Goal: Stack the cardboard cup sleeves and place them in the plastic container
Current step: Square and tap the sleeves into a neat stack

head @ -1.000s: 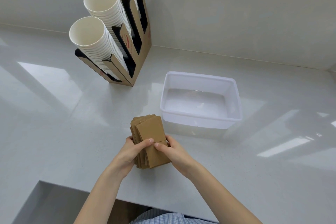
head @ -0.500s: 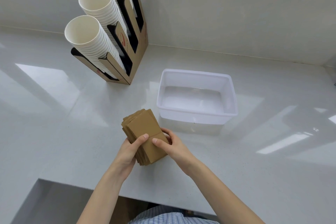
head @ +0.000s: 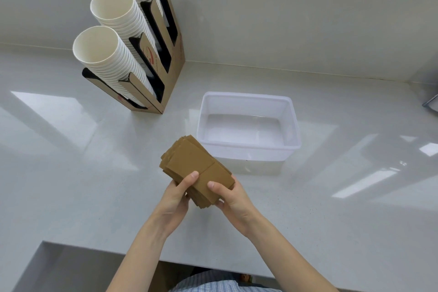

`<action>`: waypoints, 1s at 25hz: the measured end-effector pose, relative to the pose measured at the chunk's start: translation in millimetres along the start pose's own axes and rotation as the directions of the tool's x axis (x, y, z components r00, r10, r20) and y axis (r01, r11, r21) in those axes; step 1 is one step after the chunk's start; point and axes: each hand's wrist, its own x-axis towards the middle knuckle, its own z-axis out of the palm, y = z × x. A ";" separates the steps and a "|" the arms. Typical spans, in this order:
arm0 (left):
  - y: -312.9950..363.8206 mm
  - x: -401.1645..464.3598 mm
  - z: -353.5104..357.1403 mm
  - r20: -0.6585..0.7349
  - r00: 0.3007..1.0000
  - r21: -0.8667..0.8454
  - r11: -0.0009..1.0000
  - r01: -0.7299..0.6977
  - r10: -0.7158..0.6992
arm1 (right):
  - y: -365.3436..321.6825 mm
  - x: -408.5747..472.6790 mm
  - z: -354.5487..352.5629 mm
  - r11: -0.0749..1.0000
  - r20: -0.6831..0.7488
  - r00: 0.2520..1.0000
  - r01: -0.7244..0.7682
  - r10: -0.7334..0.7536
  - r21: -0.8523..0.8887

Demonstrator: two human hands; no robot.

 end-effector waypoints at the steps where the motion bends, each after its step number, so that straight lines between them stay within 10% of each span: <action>1: -0.3 0.2 1.7 0.016 1.000 0.030 1.000 -0.001 0.000 | -1.6 -1.4 -3.6 1.000 -0.016 1.000 0.019 -0.020 -0.017; 15: 1.4 5.2 16.9 0.146 0.986 0.100 0.993 0.070 -0.084 | -12.8 -20.5 -57.2 0.993 -0.038 0.999 0.011 -0.015 -0.118; 25: 9.8 27.2 6.0 0.323 0.925 0.604 0.796 -0.039 -0.200 | -38.3 -38.5 -93.4 0.869 0.011 0.997 0.070 -0.074 -0.491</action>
